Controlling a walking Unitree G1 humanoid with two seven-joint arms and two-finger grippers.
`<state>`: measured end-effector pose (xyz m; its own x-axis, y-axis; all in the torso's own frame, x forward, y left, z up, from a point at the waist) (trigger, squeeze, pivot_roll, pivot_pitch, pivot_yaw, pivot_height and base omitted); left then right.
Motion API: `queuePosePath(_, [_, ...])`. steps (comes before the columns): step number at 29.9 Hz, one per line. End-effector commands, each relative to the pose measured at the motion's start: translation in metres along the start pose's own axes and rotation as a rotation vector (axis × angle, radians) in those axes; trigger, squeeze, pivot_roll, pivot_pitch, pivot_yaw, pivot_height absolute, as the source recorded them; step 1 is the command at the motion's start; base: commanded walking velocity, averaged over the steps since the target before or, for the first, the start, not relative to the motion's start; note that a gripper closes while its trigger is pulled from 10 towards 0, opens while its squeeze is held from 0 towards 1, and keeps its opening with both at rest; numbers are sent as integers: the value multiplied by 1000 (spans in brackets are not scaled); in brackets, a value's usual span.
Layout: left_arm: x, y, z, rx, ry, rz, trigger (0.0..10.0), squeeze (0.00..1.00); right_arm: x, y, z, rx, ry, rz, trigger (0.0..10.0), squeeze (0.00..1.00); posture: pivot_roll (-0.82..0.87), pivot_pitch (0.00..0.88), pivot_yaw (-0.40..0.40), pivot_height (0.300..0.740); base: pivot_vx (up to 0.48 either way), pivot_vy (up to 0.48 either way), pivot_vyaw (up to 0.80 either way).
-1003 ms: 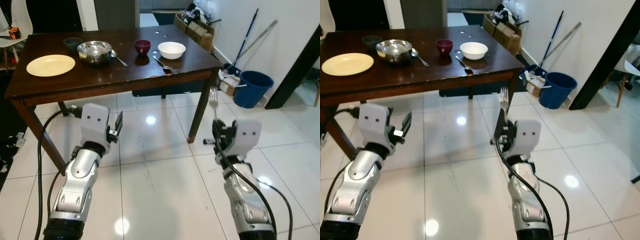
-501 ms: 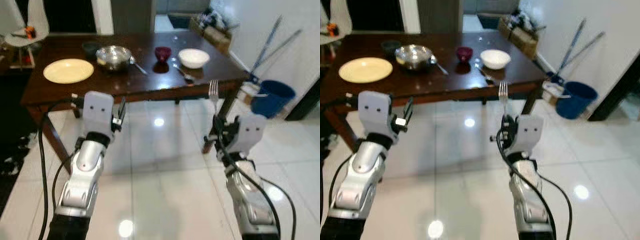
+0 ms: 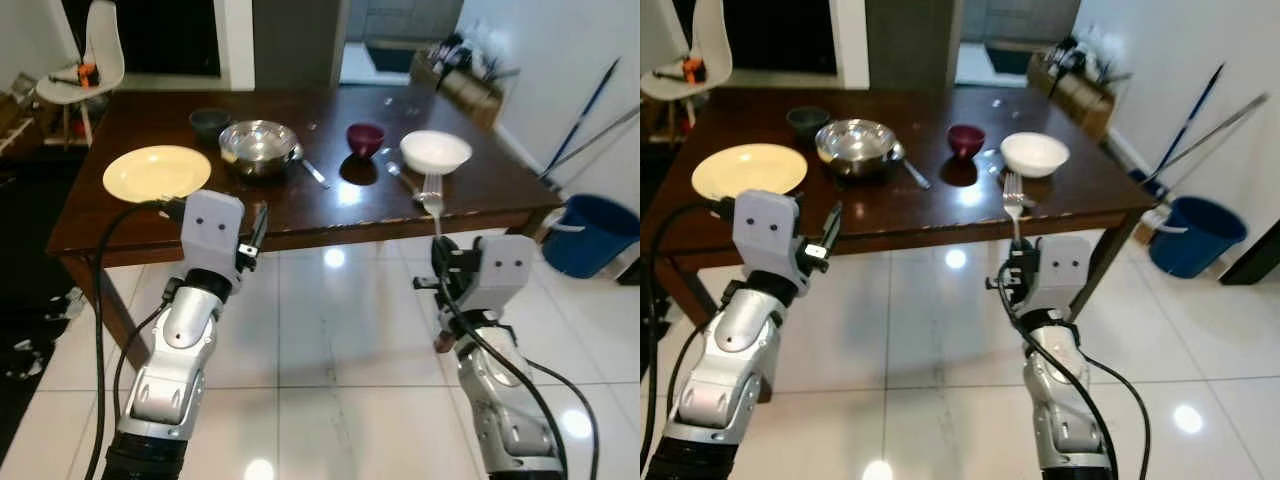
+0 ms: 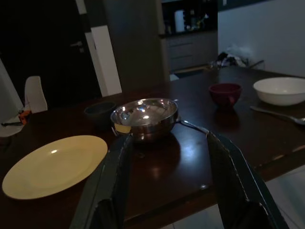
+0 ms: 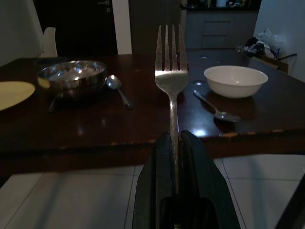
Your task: Setting the table
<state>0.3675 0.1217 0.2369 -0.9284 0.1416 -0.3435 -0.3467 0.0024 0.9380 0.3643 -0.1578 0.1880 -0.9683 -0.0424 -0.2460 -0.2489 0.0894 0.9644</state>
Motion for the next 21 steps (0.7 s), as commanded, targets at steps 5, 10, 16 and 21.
queuePosePath(5, [4, -12, -13, 16, -48, 59, 10000, 0, 4, -7, -8, 20, -19, 31, 10000, 0, -64, 42, 46, 740, 124, 0, 0])
queuePosePath(10, [6, -13, -17, 63, -72, 76, 10000, 0, 5, -9, -6, 19, -16, 38, 10000, 0, -63, 46, 47, 740, 0, 0, 0])
queuePosePath(16, [6, -15, -18, 66, -74, 93, 10000, 0, 6, -11, -5, 19, -15, 46, 10000, 0, -63, 50, 48, 740, 0, 0, 0])
queuePosePath(21, [6, -18, -19, 59, -78, 112, 10000, 0, 8, -12, -4, 18, -13, 52, 10000, 0, -62, 52, 47, 740, 0, 0, 0])
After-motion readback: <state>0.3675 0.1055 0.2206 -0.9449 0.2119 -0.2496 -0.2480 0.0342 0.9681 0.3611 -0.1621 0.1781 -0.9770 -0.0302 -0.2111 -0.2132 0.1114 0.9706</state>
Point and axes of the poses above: a point about 5 cm out from each wrist's last joint towards the gripper, its own x axis pointing back from the gripper into the wrist, its own y axis along the axis of the wrist's last joint, z = x × y, the point moved 6 cm from there along -x, pointing out of the wrist towards the gripper, and after that the axes turned 8 degrees about x, right-handed, at the moved point
